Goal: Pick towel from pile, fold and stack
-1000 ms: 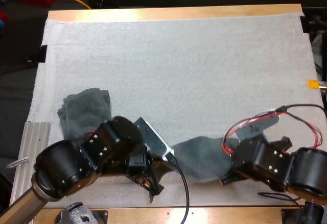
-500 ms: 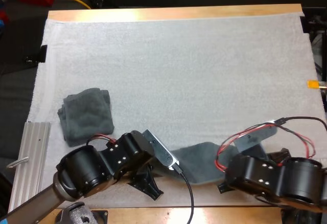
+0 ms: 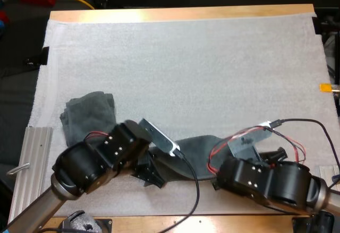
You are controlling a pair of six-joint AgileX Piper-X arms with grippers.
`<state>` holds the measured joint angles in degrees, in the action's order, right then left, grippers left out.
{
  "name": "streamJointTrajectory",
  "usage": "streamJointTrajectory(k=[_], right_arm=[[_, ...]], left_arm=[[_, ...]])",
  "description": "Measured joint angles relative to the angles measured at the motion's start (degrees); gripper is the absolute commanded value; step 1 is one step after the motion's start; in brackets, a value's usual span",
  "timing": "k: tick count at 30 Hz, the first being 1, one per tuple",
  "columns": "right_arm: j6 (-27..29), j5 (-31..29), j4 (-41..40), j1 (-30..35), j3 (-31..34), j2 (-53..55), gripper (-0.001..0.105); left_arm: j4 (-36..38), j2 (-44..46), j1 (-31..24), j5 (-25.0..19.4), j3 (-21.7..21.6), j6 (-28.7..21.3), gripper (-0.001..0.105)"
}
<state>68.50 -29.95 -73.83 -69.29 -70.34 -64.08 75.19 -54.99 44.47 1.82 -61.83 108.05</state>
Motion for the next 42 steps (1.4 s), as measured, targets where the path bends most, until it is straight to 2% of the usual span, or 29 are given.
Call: streamJointTrajectory(k=[4, 10, 13, 17, 26, 36, 42], right_arm=[[0.66, 1.48, 1.68, 4.67, 0.00, -1.52, 0.002], [3.21, 7.59, 6.38, 10.90, 0.00, -3.47, 0.002], [3.65, 10.21, 8.36, 12.95, 0.00, -5.76, 0.002], [3.89, 10.71, 10.13, 14.92, 0.00, -9.03, 0.002], [4.12, 14.01, 13.93, 20.36, 0.00, -13.10, 0.002], [4.11, 20.74, 18.67, 28.40, 0.00, -18.42, 0.002], [3.23, 23.25, 22.50, 32.05, 0.00, -21.90, 0.002]], left_arm=[[-2.35, 0.00, -2.79, 2.06, 2.57, -1.22, 0.000], [-7.36, -0.10, -5.77, 5.59, 7.74, -2.07, 0.000], [-10.75, -0.10, -7.64, 7.32, 8.90, -2.07, 0.000], [-13.83, -0.42, -10.73, 8.47, 9.04, -2.23, 0.000], [-15.09, -10.07, -17.69, 16.80, 9.04, -3.27, 0.000], [-19.02, -19.56, -22.92, 21.57, 9.04, -3.43, 0.000], [-22.35, -23.49, -25.02, 22.59, 9.04, -3.43, 0.000]])
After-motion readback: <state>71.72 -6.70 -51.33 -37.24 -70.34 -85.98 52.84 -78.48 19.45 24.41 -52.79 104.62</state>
